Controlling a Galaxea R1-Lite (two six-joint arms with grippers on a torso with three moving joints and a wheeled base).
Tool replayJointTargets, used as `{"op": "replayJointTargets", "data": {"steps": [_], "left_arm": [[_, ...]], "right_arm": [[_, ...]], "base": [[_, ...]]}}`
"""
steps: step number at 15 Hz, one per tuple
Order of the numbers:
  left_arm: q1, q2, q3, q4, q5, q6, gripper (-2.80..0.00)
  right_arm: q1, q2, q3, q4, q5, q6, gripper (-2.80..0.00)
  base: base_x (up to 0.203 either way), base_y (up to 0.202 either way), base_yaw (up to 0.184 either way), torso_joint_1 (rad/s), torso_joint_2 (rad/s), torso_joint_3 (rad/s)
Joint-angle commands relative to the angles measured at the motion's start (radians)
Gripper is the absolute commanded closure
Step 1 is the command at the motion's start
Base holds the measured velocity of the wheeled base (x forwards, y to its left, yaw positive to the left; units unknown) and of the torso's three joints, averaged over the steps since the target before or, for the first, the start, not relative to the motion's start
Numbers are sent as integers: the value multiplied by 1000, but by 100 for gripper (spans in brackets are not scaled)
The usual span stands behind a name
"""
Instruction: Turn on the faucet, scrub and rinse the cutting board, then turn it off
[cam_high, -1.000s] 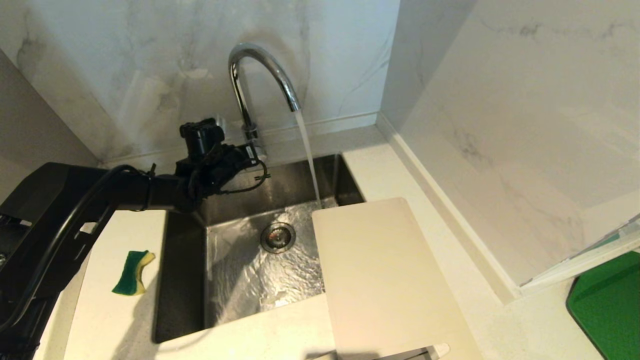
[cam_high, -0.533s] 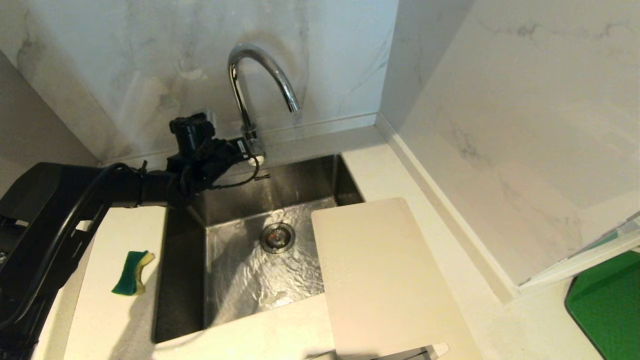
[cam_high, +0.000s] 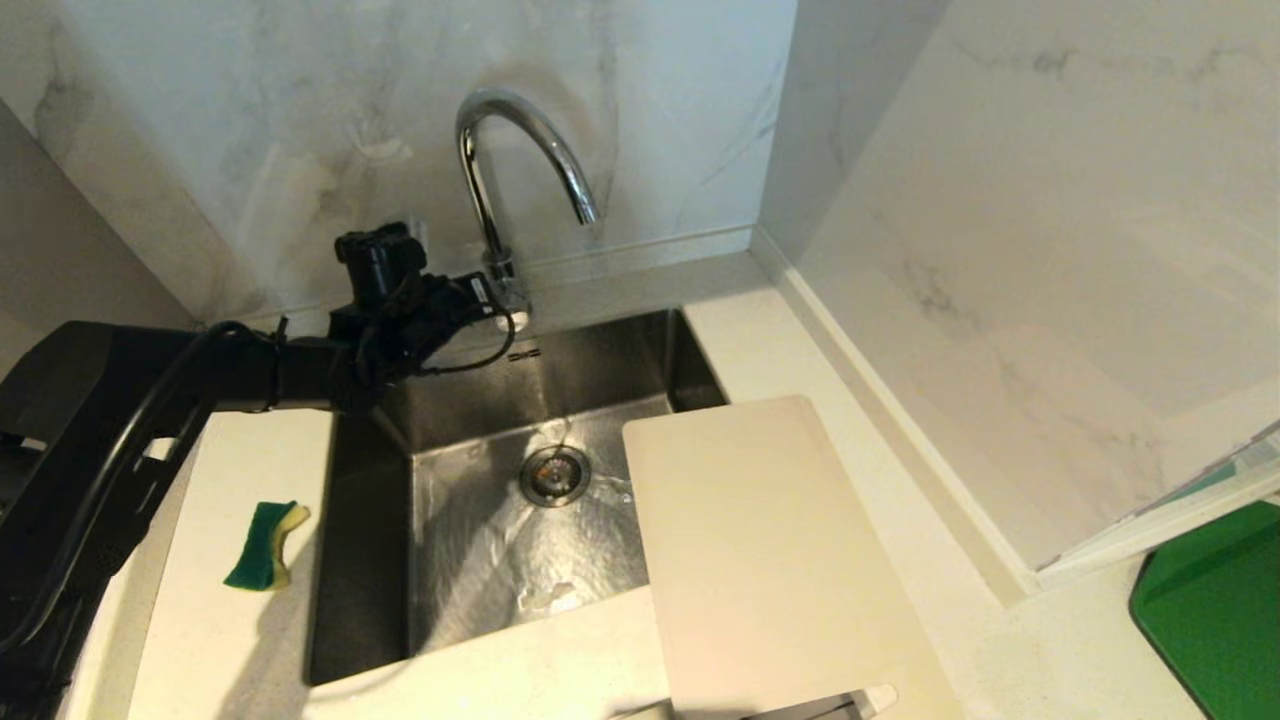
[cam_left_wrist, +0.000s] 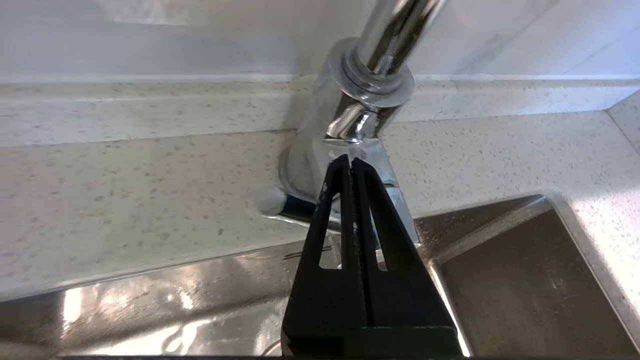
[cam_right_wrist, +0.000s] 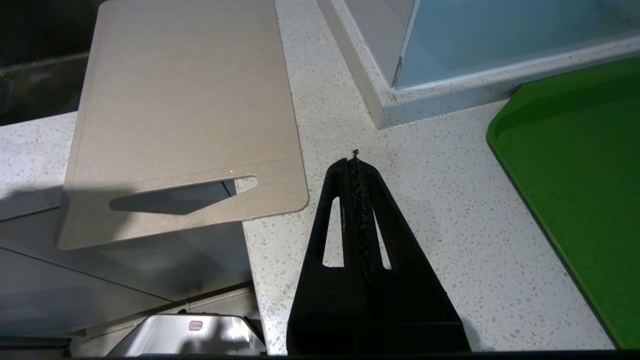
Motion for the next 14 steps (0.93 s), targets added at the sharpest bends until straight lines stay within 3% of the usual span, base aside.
{"op": "replayJointTargets", "data": {"steps": [1, 8, 14], "left_arm": [[-17, -67, 62, 24, 0, -11, 0], [-48, -365, 373, 34, 10, -20, 0], [33, -614, 609, 34, 49, 106, 0]], "right_arm": [[0, 1, 0, 1, 1, 0, 0], [1, 1, 0, 1, -1, 0, 0], [1, 1, 0, 1, -1, 0, 0]], "base": [[0, 0, 0, 0, 0, 0], [0, 0, 0, 0, 0, 0], [0, 0, 0, 0, 0, 0]]}}
